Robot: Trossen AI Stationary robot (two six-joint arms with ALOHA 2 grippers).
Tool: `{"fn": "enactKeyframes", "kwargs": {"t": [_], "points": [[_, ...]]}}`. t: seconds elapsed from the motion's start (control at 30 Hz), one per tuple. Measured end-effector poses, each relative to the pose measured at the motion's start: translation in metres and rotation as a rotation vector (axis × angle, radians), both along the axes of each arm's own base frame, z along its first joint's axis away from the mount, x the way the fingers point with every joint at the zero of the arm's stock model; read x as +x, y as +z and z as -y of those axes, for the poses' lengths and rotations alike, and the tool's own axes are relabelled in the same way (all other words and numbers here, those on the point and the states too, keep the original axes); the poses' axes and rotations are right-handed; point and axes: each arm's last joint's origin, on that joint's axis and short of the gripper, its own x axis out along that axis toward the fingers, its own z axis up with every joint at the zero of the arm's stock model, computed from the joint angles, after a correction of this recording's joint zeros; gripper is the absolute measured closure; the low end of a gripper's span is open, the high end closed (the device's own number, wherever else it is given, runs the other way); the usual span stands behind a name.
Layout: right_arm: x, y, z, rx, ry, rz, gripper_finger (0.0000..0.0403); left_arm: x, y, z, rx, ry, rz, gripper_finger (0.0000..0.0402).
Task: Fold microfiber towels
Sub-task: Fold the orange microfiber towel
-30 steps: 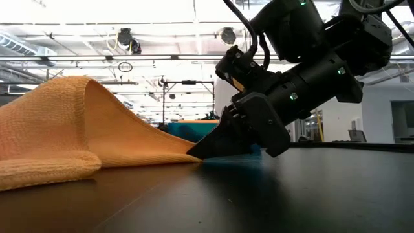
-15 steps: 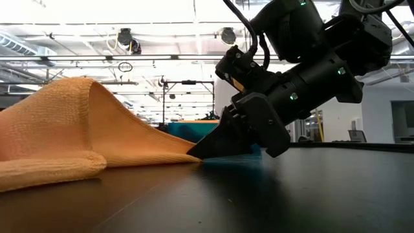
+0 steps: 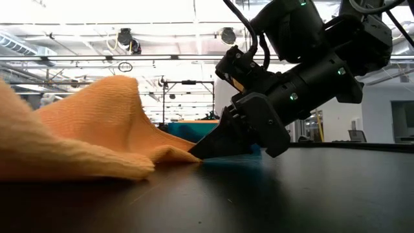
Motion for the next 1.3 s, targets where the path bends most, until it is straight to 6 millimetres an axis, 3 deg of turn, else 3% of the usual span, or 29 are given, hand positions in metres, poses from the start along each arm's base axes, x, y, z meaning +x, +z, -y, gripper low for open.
{"fn": "enactKeyframes", "kwargs": {"t": [0.4,0.6,0.77,1.03,1.3], "points": [[0.0,0.001,0.0,0.007,-0.001,0.011,0.0403,0.015,0.003,-0.014,0.099,0.046,0.062,0.0266],[0.0,0.001,0.0,0.007,-0.001,0.011,0.0403,0.023,-0.003,-0.022,-0.064,0.074,-0.143,0.0266],[0.0,0.001,0.0,0.008,-0.001,0.011,0.0403,0.017,-0.002,-0.017,-0.147,0.072,-0.21,0.0266],[0.0,0.001,0.0,0.008,-0.001,0.011,0.0403,0.009,0.017,0.0,-0.217,0.036,-0.173,0.0266],[0.0,0.001,0.0,0.009,-0.001,0.012,0.0403,0.012,0.005,-0.002,-0.199,0.051,-0.189,0.0266]]}}
